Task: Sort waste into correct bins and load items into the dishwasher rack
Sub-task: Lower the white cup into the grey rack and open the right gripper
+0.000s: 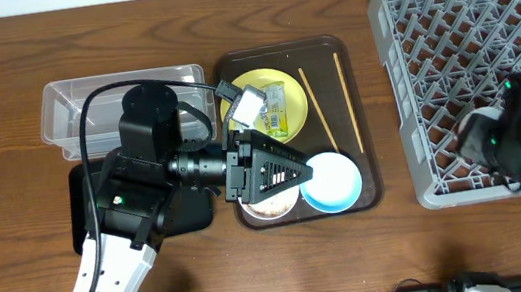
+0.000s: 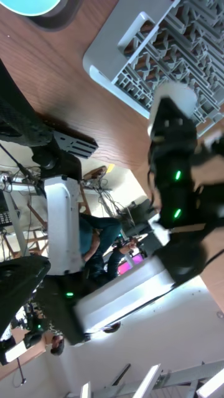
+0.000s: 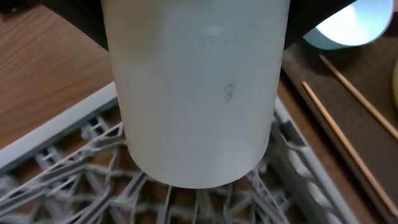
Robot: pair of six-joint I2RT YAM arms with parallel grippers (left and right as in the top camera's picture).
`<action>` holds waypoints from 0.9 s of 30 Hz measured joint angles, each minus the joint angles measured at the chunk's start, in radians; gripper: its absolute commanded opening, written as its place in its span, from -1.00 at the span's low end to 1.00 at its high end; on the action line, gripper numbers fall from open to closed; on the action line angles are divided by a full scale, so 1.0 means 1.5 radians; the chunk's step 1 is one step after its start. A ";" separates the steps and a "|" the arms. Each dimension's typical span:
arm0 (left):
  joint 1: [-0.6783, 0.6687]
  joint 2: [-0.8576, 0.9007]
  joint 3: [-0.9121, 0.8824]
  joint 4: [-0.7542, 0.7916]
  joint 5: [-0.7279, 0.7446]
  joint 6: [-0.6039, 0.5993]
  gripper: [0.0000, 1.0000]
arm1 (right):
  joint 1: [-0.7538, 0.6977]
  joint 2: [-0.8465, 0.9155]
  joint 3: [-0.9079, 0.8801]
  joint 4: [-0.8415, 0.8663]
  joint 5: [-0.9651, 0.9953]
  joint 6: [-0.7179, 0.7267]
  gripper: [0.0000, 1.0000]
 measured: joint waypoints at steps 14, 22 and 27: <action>0.000 0.000 0.000 0.000 0.000 0.000 0.20 | -0.002 0.184 0.023 0.050 -0.055 -0.001 0.34; 0.000 0.000 0.000 -0.005 -0.001 0.000 0.20 | -0.003 0.184 0.038 0.005 -0.093 -0.003 0.72; -0.003 0.000 0.000 -0.033 -0.027 0.004 0.19 | -0.003 0.184 0.117 -0.082 -0.104 -0.004 0.73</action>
